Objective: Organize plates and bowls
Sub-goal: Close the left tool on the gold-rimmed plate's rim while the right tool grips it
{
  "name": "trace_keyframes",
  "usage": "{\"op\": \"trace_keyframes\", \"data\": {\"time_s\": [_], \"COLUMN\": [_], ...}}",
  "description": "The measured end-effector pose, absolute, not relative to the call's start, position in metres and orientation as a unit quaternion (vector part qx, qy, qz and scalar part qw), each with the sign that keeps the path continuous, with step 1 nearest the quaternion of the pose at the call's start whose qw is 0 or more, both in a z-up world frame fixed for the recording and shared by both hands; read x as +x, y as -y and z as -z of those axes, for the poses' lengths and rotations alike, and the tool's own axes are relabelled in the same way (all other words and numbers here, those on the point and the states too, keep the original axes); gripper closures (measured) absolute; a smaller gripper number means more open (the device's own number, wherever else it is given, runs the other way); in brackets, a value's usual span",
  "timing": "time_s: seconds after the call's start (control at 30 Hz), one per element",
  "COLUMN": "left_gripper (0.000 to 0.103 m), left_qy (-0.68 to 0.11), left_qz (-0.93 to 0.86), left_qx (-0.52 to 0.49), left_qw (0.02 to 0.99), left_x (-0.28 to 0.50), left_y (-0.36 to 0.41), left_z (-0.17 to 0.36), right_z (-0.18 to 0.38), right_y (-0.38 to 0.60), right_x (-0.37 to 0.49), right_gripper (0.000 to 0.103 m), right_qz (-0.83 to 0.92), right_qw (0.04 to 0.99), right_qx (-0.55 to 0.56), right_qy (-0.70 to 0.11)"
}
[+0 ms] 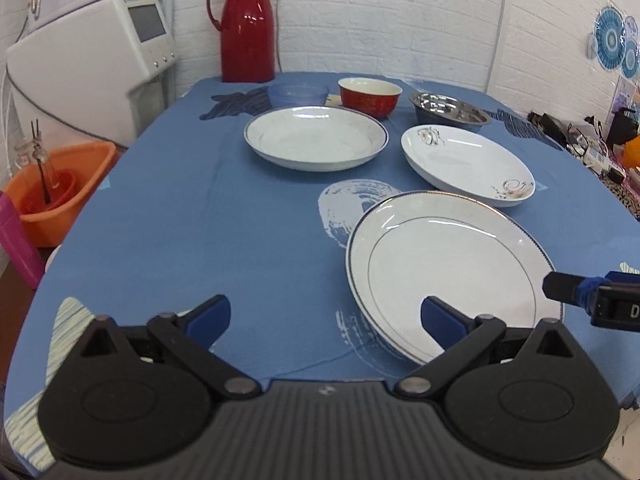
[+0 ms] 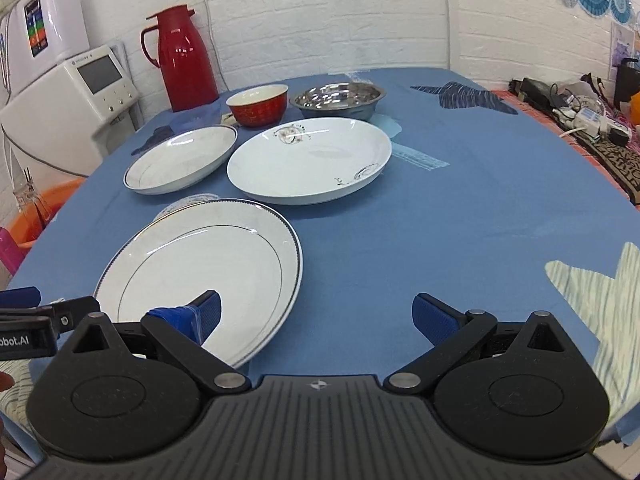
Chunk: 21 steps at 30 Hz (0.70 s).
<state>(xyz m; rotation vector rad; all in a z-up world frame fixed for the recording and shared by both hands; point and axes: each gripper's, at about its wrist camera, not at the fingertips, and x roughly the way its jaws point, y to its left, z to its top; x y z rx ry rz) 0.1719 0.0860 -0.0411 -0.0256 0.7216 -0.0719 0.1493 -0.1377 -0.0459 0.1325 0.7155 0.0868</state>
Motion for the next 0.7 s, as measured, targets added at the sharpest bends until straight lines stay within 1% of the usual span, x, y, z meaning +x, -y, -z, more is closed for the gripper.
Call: {"op": "trace_keyframes", "data": {"time_s": [0.17, 0.27, 0.3, 0.33, 0.37, 0.43, 0.57, 0.7], "left_gripper": [0.003, 0.007, 0.010, 0.022, 0.024, 0.025, 0.025, 0.022], "left_qy": [-0.372, -0.381, -0.385, -0.392, -0.397, -0.397, -0.398, -0.399], "left_qz": [0.047, 0.053, 0.058, 0.063, 0.068, 0.073, 0.079, 0.082], "left_qx": [-0.015, -0.001, 0.002, 0.004, 0.003, 0.002, 0.008, 0.008], "left_qw": [0.927, 0.923, 0.921, 0.918, 0.915, 0.915, 0.914, 0.913], "left_x": [0.196, 0.206, 0.209, 0.212, 0.214, 0.216, 0.219, 0.223], "left_y": [-0.089, -0.085, -0.084, -0.082, -0.082, -0.080, -0.078, -0.078], "left_z": [0.049, 0.053, 0.054, 0.056, 0.058, 0.059, 0.059, 0.060], "right_z": [0.055, 0.060, 0.063, 0.063, 0.063, 0.062, 0.065, 0.059], "right_y": [0.121, 0.116, 0.116, 0.114, 0.114, 0.113, 0.117, 0.116], "right_x": [0.183, 0.195, 0.199, 0.201, 0.202, 0.204, 0.198, 0.206], "right_gripper": [0.013, 0.013, 0.012, 0.013, 0.012, 0.012, 0.012, 0.012], "right_qz": [-0.054, -0.058, -0.058, -0.056, -0.059, -0.059, -0.060, -0.063], "right_qw": [0.921, 0.912, 0.909, 0.910, 0.910, 0.911, 0.923, 0.912], "right_qx": [0.038, 0.026, 0.027, 0.018, 0.016, 0.018, 0.018, 0.015], "right_qy": [-0.385, -0.405, -0.413, -0.410, -0.409, -0.408, -0.379, -0.404]}}
